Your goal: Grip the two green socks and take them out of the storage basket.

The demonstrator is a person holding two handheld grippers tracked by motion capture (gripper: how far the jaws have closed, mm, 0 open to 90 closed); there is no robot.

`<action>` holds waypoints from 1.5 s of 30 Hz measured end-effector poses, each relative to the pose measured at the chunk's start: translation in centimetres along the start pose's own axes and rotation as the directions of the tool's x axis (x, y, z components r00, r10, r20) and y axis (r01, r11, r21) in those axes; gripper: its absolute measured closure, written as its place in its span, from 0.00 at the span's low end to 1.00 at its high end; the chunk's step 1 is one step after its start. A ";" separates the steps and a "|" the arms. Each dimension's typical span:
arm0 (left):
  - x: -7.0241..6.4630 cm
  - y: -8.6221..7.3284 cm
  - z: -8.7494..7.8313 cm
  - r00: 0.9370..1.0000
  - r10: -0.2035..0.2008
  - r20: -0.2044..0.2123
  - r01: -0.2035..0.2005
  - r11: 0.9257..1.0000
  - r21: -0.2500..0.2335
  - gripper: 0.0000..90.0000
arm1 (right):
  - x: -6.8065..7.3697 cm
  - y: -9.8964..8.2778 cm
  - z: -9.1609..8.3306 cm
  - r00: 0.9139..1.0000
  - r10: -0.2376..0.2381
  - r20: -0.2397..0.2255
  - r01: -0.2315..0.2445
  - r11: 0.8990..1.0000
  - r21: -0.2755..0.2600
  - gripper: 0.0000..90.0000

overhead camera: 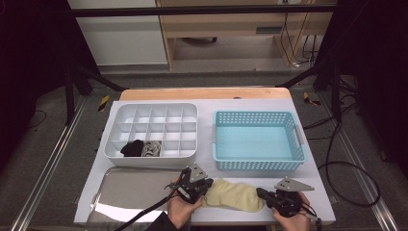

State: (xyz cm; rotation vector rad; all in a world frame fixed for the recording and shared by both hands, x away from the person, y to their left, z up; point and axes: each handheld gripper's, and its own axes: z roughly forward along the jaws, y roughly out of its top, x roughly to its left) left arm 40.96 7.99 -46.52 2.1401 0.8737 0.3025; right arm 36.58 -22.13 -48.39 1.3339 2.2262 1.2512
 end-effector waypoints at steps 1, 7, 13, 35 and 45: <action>-0.1 0.1 -0.2 1.000 0.001 0.004 -0.001 1.000 -0.008 1.00 | 0.0 0.0 0.0 1.000 0.000 0.000 0.000 1.000 0.000 1.00; -0.1 0.0 0.1 1.000 -0.011 0.003 0.011 1.000 -0.017 0.99 | -2.3 1.5 -0.7 0.998 0.003 0.056 -0.003 1.000 -0.002 1.00; -0.6 -0.3 0.8 0.998 -0.030 0.062 0.031 0.999 -0.015 0.77 | -2.5 1.1 0.4 0.998 -0.012 0.055 0.010 1.000 0.030 0.99; -2.6 1.0 1.9 0.991 -0.027 0.129 0.030 0.999 -0.025 0.94 | -3.8 1.2 -2.2 0.991 0.017 0.130 -0.015 1.000 -0.019 1.00; -0.7 2.0 -1.4 0.998 -0.008 0.067 0.014 0.996 -0.088 0.79 | -4.3 0.5 -1.7 0.988 0.034 0.152 -0.036 0.999 0.014 0.88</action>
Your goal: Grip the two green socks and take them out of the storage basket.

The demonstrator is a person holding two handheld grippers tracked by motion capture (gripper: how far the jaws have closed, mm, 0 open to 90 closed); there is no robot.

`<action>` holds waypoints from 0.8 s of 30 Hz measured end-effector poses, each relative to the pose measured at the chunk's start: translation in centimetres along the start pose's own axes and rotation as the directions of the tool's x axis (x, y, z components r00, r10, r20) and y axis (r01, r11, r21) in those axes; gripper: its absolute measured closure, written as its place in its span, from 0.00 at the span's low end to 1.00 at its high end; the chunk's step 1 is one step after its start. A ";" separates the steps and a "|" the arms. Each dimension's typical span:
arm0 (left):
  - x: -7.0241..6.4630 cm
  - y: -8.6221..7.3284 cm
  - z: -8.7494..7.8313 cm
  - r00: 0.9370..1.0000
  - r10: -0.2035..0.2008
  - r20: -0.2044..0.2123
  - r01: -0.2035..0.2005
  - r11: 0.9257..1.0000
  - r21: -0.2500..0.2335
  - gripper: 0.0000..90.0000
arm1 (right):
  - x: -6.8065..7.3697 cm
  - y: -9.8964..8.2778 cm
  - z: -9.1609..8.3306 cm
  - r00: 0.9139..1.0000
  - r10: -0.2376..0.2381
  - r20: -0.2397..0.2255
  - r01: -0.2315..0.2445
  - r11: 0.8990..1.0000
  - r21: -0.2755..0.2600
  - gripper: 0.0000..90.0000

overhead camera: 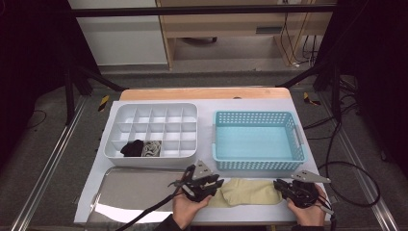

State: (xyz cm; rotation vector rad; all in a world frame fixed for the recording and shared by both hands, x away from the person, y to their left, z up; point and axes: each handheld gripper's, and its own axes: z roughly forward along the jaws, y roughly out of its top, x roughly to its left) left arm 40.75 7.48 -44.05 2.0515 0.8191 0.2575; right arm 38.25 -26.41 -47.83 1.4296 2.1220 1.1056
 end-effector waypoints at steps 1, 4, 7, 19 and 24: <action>0.4 0.1 -0.9 1.000 -0.004 -0.015 0.004 1.000 -0.002 0.76 | 0.1 0.1 -0.2 1.000 0.003 -0.010 -0.004 1.000 -0.020 0.88; 1.2 -0.2 -2.5 0.998 -0.014 -0.058 0.014 1.000 -0.005 0.72 | 0.5 0.4 -0.6 1.000 0.002 -0.026 -0.003 0.999 -0.048 0.87; 2.6 -1.6 -4.1 0.992 -0.043 -0.117 0.048 0.998 0.046 0.70 | 2.0 1.0 -0.7 0.997 -0.025 -0.068 0.020 0.997 -0.079 0.85; 2.3 -4.8 -2.6 0.989 -0.049 -0.140 0.072 0.984 0.161 0.75 | 5.5 1.7 1.1 0.983 -0.075 -0.166 0.064 0.995 -0.071 0.81; 2.1 -4.6 -2.9 0.989 -0.046 -0.137 0.065 0.988 0.137 0.94 | 5.9 1.6 1.6 0.980 -0.074 -0.186 0.062 0.996 -0.070 0.81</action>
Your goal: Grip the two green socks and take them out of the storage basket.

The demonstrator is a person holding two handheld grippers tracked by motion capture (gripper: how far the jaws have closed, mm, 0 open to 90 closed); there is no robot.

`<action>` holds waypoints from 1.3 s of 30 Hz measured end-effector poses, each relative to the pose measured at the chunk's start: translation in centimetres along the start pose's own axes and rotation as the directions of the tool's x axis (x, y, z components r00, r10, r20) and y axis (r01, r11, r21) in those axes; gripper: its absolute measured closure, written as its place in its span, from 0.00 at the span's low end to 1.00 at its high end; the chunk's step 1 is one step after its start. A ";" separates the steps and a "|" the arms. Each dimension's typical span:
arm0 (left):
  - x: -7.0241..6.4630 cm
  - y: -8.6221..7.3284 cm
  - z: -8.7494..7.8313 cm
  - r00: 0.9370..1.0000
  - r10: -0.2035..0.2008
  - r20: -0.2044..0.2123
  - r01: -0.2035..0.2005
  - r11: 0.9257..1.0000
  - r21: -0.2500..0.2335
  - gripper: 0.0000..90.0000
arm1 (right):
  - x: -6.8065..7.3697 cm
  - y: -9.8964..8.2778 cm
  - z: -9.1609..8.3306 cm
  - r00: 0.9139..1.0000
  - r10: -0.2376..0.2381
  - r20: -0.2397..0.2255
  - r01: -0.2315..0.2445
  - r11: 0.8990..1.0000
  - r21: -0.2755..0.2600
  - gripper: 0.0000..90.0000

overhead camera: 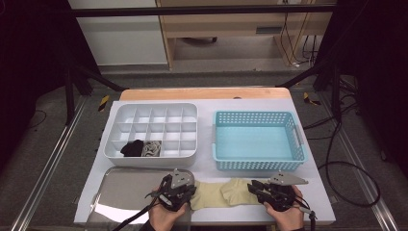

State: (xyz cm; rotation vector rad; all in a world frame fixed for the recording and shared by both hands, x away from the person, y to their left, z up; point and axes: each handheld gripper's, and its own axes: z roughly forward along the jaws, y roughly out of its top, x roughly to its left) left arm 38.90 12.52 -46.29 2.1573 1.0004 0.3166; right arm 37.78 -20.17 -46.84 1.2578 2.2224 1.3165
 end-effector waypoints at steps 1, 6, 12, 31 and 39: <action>0.0 0.0 -0.1 1.000 0.001 0.002 -0.001 1.000 -0.009 0.95 | 0.1 0.0 0.1 1.000 0.003 -0.008 -0.003 1.000 0.002 0.81; 0.2 0.4 -1.6 1.000 0.011 0.028 -0.009 0.997 -0.070 0.96 | 0.6 0.3 0.4 0.999 -0.004 -0.033 0.004 1.000 -0.009 0.81; 0.9 1.1 -4.3 0.999 0.043 0.018 -0.040 0.993 -0.114 0.96 | 1.3 0.8 1.0 0.998 -0.010 -0.061 0.008 1.000 -0.023 0.81; 3.2 3.4 -9.7 0.999 0.015 0.029 -0.007 0.959 -0.283 0.96 | 0.6 -0.5 2.8 1.000 -0.004 -0.025 0.005 0.998 0.057 0.86; 1.0 6.0 -11.0 0.996 0.070 0.058 -0.044 0.932 -0.359 0.96 | -0.7 -0.3 0.5 1.000 0.029 0.003 -0.029 0.999 -0.023 0.83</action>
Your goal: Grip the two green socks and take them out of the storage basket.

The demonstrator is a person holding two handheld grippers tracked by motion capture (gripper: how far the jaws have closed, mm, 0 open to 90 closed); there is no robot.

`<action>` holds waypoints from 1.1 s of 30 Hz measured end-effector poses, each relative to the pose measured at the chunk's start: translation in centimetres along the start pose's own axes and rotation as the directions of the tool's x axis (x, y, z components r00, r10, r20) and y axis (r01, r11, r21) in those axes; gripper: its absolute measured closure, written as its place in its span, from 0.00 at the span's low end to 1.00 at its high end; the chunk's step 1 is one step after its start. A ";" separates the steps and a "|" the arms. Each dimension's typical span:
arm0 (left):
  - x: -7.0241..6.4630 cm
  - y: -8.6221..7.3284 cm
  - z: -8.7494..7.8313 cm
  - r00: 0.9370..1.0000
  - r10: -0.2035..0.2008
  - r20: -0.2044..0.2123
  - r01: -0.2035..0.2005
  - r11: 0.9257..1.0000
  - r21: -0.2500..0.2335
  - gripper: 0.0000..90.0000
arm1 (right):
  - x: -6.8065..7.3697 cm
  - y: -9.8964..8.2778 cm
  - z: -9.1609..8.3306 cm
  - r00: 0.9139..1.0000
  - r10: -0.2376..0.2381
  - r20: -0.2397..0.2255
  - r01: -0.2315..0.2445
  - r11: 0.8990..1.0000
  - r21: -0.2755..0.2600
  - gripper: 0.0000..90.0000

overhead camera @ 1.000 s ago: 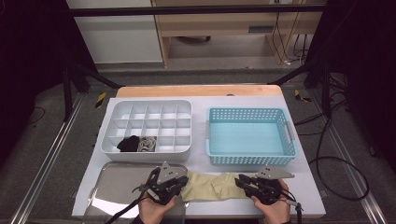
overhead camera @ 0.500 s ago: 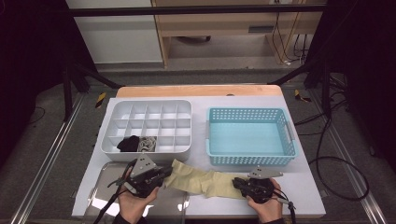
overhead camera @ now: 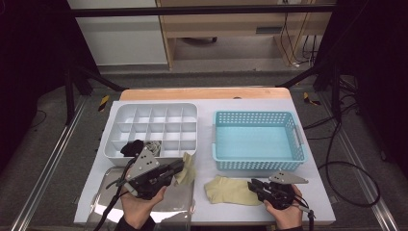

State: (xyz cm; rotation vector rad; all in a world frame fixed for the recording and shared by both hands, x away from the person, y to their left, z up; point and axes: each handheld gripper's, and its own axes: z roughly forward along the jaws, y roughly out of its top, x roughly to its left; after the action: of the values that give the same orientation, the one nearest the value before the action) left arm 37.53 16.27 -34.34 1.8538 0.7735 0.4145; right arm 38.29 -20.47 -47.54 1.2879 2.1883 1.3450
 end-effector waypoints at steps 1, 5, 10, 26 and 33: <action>0.0 0.0 0.0 1.000 0.000 0.000 0.000 1.000 0.000 0.96 | 0.0 0.0 0.0 1.000 0.000 0.000 0.000 1.000 0.000 0.83; -1.9 0.9 1.3 0.998 0.032 0.050 -0.031 0.999 -0.019 0.96 | -0.2 -0.1 -0.3 1.000 0.010 0.003 -0.010 1.000 -0.011 0.81; -3.6 1.0 3.2 0.995 0.045 0.088 -0.043 0.999 -0.019 0.96 | -0.8 -0.3 -1.5 0.999 0.026 0.023 -0.025 0.999 -0.039 0.81; -4.8 -0.1 6.4 0.986 0.030 0.163 -0.033 0.999 0.016 0.96 | -1.6 -0.8 -2.5 0.998 0.045 0.042 -0.042 0.997 -0.058 0.79; -1.8 -4.2 5.6 0.996 -0.015 0.093 -0.001 0.987 0.160 0.96 | -0.1 -0.4 -1.0 1.000 0.019 -0.004 -0.019 0.999 -0.034 0.78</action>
State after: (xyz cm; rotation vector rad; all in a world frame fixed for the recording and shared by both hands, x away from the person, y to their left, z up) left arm 38.29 12.24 -40.28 2.0042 0.7673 0.2646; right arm 37.55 -21.22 -47.40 1.2977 2.1518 1.3866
